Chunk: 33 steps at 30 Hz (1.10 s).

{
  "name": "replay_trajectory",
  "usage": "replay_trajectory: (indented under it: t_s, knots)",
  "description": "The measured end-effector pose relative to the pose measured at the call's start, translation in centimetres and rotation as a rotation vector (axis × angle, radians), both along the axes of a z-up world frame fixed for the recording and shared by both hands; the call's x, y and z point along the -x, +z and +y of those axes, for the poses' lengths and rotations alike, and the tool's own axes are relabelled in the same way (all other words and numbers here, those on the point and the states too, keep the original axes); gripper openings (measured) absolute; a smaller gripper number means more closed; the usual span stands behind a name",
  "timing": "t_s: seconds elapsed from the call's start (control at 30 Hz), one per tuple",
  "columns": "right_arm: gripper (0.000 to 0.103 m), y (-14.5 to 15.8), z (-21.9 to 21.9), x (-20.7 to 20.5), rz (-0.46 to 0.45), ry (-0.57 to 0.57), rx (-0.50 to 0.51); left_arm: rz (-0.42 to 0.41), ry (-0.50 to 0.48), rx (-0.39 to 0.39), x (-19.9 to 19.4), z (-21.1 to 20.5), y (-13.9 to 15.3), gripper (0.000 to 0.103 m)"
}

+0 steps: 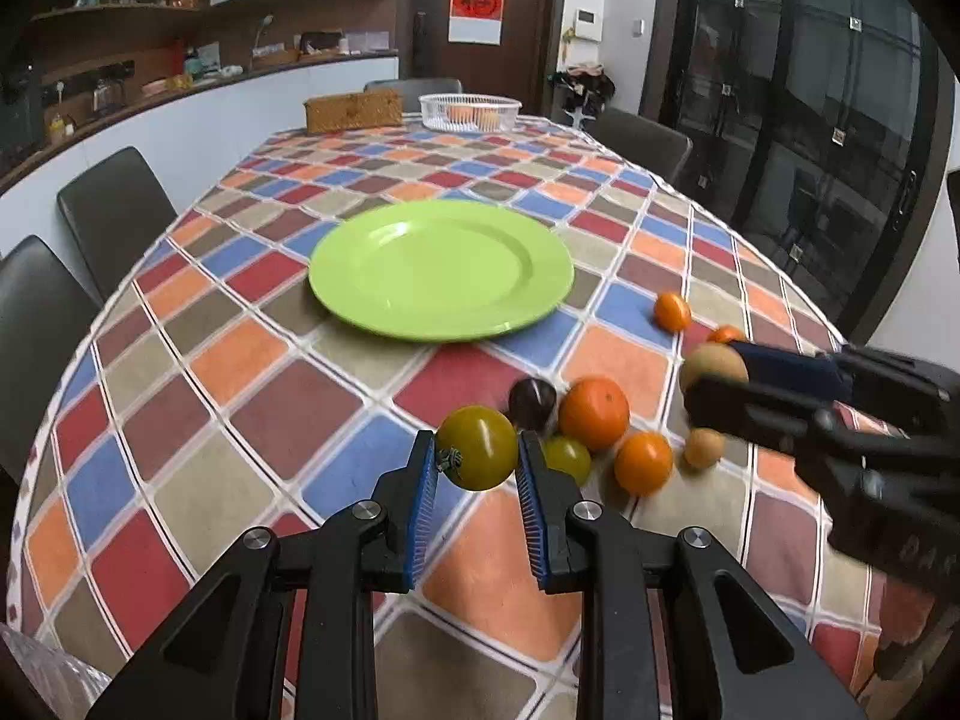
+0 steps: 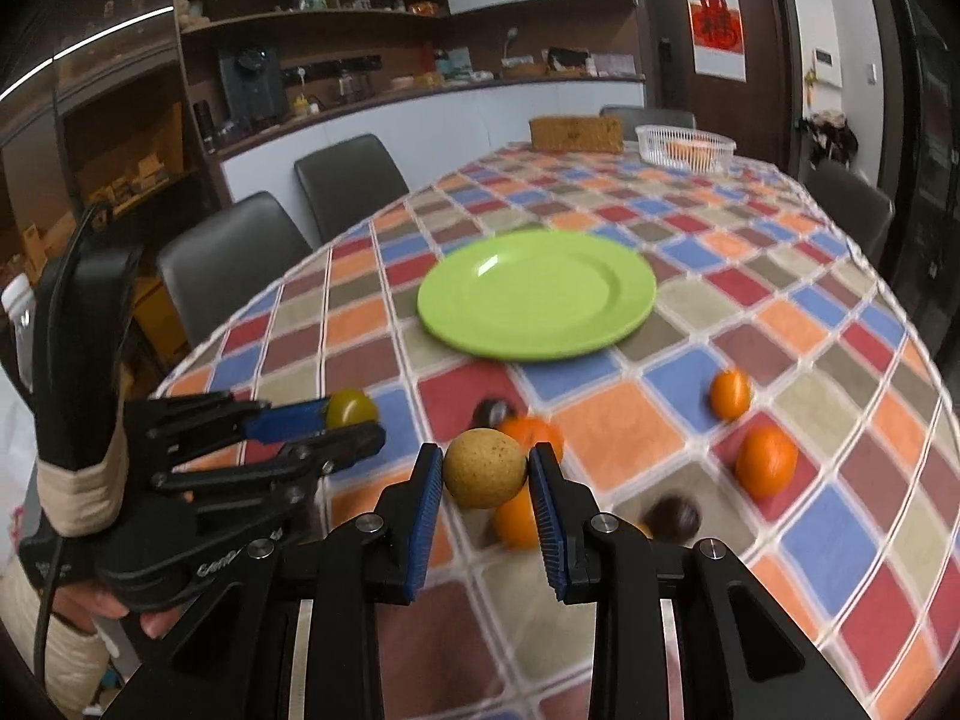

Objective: Organize fruits
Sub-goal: 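Carry both fruits onto the green plate and open both tools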

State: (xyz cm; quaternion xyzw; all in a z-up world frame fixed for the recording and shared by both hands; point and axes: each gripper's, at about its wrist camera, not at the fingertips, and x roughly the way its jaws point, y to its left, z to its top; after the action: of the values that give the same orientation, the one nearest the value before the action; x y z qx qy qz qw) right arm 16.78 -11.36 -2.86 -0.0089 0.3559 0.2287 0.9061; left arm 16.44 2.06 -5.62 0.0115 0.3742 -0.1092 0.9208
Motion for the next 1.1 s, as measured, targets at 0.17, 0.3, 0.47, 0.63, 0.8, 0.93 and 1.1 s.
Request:
replay_trajectory:
  t_s: [0.17,0.3,0.47,0.63,0.8,0.93,1.1]
  knots:
    - [0.031,1.6,0.4,-2.3,-0.044,0.018,0.016,-0.024,0.018,-0.004,-1.7,0.3,1.4,0.026]
    - [0.031,2.4,1.2,-4.6,-0.053,0.049,0.030,-0.029,0.039,0.000,-3.6,0.7,1.8,0.026]
    - [0.031,2.6,2.0,-7.7,-0.031,0.067,0.008,-0.024,0.061,0.004,-6.2,1.1,1.6,0.026]
    - [0.031,1.7,2.7,-10.8,0.031,0.074,0.012,-0.010,0.060,-0.003,-8.6,1.4,0.8,0.026]
    - [0.031,0.1,3.0,-14.0,0.102,0.062,0.050,0.031,0.056,0.000,-11.5,1.7,-0.6,0.026]
    - [0.031,-1.5,3.0,-15.9,0.165,0.054,0.064,0.062,0.040,0.002,-13.1,1.6,-1.6,0.026]
    - [0.031,-2.9,2.8,-17.2,0.214,0.040,0.069,0.097,0.022,0.004,-14.3,1.3,-2.8,0.026]
